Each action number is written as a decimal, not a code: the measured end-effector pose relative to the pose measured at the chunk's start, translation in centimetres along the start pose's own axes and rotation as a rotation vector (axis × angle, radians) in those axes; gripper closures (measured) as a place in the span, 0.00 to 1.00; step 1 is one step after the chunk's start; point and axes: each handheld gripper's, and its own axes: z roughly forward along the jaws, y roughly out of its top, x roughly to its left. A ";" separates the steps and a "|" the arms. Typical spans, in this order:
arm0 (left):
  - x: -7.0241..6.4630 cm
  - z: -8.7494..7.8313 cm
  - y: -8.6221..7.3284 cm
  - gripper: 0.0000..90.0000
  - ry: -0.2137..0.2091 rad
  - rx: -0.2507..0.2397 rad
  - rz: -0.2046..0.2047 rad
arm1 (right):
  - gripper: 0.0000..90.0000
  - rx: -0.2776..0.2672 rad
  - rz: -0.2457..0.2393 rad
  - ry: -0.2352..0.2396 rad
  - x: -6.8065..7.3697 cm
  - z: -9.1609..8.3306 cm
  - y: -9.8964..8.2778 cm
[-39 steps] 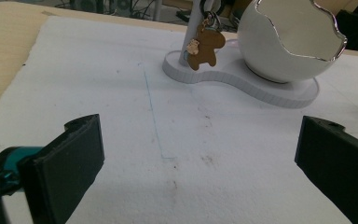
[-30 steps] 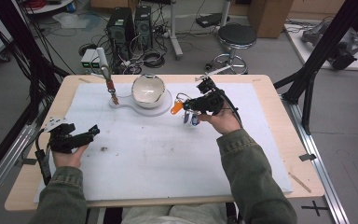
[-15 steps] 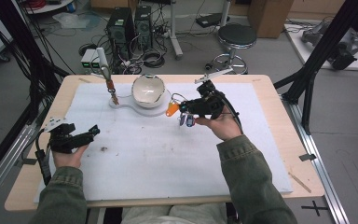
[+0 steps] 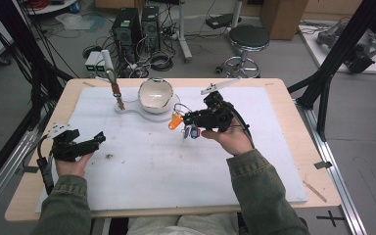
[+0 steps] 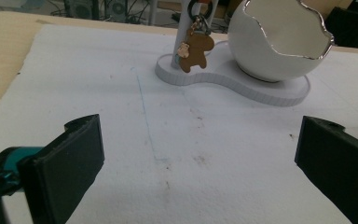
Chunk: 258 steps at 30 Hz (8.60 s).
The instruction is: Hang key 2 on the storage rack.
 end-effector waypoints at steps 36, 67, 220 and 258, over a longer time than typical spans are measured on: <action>-7.7 -0.7 3.0 0.02 -0.235 -0.071 0.260 | 0.86 0.025 -0.056 0.130 4.1 2.2 1.1; -11.2 -1.3 3.9 0.02 -0.372 -0.095 0.233 | 0.86 0.029 -0.069 0.209 6.4 3.4 1.8; 0.4 0.3 11.4 0.96 -0.195 -0.079 0.133 | 0.11 -0.187 0.215 -0.290 -7.0 -5.3 -15.4; 2.3 5.8 15.2 0.96 -0.101 -0.006 0.159 | 0.11 -0.209 0.227 -0.279 -7.4 -5.8 -15.8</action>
